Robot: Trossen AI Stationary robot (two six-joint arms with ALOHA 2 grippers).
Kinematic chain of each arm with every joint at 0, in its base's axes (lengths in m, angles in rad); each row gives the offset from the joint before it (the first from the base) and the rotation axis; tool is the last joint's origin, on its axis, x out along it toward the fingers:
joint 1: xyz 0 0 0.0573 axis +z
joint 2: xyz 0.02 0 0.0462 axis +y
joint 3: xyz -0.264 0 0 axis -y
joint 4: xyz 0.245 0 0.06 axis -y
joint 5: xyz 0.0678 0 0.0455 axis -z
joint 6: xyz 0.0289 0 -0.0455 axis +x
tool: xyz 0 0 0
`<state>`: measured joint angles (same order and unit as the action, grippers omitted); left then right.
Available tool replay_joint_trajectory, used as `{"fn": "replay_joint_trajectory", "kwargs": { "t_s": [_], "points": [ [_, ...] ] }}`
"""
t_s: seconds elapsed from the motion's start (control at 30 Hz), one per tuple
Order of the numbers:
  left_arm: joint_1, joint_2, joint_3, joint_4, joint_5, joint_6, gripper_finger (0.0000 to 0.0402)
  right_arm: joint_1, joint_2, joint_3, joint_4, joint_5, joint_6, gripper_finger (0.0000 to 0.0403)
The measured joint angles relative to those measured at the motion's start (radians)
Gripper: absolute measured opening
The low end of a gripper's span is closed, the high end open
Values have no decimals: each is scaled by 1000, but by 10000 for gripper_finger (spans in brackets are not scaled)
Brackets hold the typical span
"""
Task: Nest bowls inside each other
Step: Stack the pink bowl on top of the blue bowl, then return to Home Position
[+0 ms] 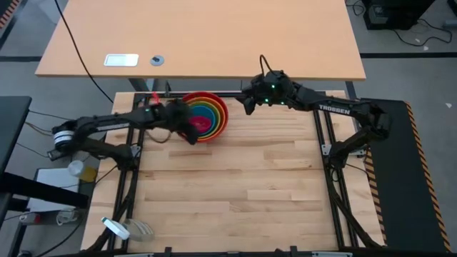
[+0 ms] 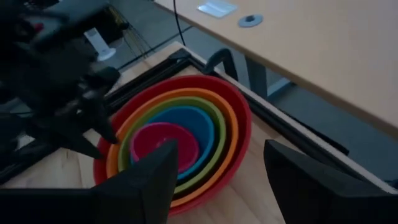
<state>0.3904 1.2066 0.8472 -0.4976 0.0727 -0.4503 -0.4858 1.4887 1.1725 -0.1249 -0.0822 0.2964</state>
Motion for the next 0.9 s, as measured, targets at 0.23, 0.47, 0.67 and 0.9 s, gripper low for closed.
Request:
{"fn": "replay_joint_trajectory", "kwargs": {
  "t_s": [0.23, 0.47, 0.67, 0.9],
  "points": [
    [41, 226, 38, -14, -6, -3, 142, 20, 0, 0, -6, 2, 11, 242],
    [33, 216, 144, -30, 15, 29, 142, 21, -3, 0, -8, -7, 43, 242],
    [32, 104, 201, -66, -13, 70, 142, 5, -19, 0, -33, -36, 52, 242],
    [8, -147, 35, 71, -69, 45, 142, -45, -143, -61, 15, -66, 11, 242]
  ]
}}
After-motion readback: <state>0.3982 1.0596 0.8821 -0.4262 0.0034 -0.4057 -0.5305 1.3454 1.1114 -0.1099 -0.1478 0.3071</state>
